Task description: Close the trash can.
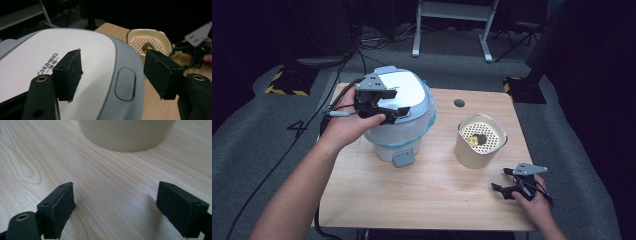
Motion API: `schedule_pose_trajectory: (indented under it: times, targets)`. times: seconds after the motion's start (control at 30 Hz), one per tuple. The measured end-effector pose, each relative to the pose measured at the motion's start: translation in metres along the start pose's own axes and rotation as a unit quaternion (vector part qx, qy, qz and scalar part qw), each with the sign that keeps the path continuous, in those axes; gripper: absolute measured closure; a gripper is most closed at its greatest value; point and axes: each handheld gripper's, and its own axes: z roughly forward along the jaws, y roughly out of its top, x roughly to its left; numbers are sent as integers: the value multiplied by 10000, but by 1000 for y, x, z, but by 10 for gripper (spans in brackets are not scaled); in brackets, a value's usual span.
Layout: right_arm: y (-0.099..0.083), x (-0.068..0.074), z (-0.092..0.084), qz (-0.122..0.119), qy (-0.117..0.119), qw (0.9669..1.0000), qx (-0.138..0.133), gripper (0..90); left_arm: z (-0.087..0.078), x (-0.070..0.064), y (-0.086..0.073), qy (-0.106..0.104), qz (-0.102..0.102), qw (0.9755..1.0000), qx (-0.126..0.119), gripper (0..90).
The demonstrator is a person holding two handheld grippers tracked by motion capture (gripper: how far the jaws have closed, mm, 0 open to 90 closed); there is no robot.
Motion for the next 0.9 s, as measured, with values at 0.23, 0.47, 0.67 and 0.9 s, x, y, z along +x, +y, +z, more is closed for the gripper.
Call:
schedule_pose_trajectory:
  times: [0.23,0.47,0.67,0.9]
  targets:
    - [0,0,0,-2,-5,10000,5,151,-19,-18,-11,-147,214,9996,-85,286]
    - [0,0,0,1,0,10000,0,151,-35,-36,-29,-86,30,9999,-47,288]
    - [0,0,0,0,1,10000,-1,151,-38,-46,-53,-61,-96,9999,19,288]
    - [1,0,1,-10,19,10000,9,148,-30,-54,-85,-87,-285,9995,36,289]
